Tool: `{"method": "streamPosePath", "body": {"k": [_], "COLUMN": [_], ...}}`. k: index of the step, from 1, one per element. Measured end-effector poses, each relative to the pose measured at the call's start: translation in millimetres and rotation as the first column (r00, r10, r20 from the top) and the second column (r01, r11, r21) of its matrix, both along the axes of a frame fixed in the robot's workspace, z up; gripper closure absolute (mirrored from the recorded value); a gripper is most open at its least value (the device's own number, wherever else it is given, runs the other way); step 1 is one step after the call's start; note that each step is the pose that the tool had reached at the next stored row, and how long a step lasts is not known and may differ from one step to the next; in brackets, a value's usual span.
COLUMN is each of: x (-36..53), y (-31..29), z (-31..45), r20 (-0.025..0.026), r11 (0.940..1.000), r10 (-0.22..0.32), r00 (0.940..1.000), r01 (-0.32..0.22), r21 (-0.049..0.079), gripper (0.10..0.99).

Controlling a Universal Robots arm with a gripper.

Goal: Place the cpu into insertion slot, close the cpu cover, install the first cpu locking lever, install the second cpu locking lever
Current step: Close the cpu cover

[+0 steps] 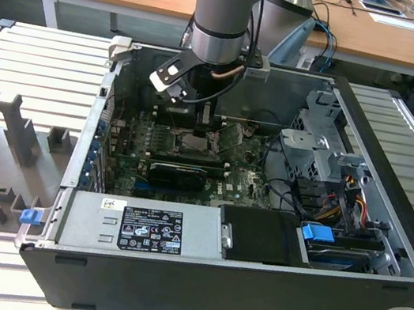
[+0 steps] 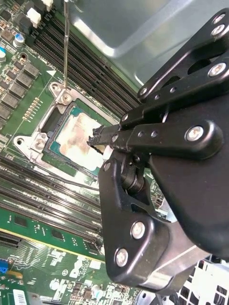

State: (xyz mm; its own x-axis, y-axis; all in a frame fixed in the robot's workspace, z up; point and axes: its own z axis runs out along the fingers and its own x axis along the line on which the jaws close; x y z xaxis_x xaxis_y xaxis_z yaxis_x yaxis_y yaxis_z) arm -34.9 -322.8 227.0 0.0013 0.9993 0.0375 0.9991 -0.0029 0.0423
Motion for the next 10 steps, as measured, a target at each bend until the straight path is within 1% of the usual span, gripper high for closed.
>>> {"method": "streamPosePath", "body": {"k": [5, 8, 10], "x": [0.0, 0.0, 0.0], "y": [0.0, 0.0, 0.0], "z": [4.9, 11.5, 12.9], "r20": [0.0001, 0.0001, 0.0001], "r11": [1.0000, 1.0000, 1.0000], "r10": [0.000, 0.000, 0.000], "r00": [1.0000, 1.0000, 1.0000], "r01": [0.000, 0.000, 0.000], "r21": [0.000, 0.000, 0.000], "gripper": [0.980, 0.980, 0.980]}}
